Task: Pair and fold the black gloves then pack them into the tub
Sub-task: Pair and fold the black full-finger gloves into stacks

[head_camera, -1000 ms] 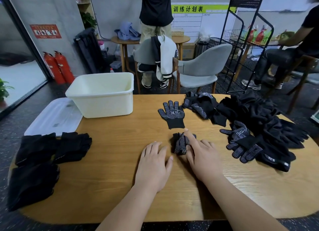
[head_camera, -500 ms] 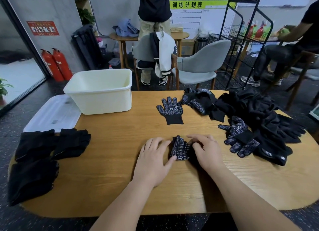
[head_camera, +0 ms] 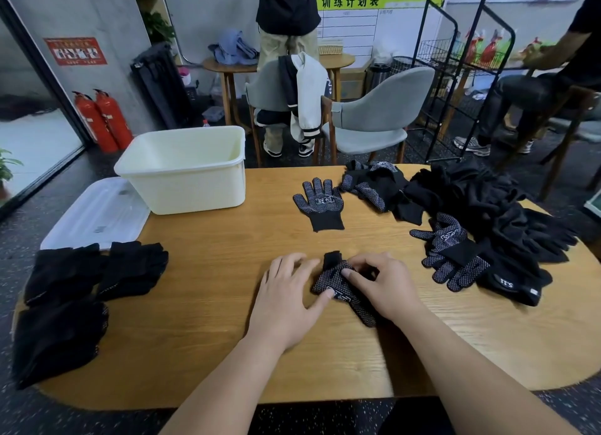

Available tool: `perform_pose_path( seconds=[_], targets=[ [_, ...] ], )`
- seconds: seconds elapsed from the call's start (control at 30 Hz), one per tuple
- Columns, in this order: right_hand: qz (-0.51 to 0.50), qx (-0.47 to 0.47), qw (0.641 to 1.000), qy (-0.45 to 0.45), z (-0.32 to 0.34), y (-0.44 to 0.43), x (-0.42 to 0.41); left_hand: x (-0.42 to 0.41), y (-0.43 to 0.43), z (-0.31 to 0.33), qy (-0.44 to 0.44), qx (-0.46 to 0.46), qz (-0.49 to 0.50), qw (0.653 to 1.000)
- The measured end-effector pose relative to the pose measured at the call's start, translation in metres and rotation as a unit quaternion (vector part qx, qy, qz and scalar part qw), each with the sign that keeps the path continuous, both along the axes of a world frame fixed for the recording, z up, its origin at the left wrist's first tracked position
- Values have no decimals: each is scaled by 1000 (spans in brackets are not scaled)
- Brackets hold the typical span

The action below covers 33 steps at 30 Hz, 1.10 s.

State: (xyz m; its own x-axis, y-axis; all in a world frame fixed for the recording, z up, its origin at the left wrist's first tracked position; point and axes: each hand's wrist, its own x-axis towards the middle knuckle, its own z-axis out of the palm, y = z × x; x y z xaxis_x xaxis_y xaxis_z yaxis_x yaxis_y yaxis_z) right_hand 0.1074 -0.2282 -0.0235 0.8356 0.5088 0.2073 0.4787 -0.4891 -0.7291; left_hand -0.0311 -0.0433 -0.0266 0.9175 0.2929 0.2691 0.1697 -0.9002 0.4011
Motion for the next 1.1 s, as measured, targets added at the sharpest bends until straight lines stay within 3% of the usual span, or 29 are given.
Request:
perform_pose_path(
  seconds=[0.07, 0.17, 0.47, 0.6, 0.77, 0.9, 1.1],
  targets=[
    [24, 93, 990, 99, 3, -1, 0, -2, -2, 4, 5, 6, -20, 1000],
    [42, 162, 972, 164, 8, -3, 0, -6, -5, 10, 6, 10, -43, 999],
    [81, 183, 954, 225, 10, -11, -2, 2, 4, -9, -50, 17, -78, 996],
    [-11, 225, 953, 201, 5, -7, -3, 1, 5, -9, -88, -18, -48, 995],
    [-113, 149, 981, 57, -7, -6, -1, 4, 13, -13, -127, -118, 14, 985],
    [-140, 101, 985, 0, -11, -9, -14, 7, 18, -16, -110, -218, 91, 965],
    [-160, 61, 985, -11, -11, -6, -15, 2, 13, 3, -124, -327, 97, 932]
  ],
)
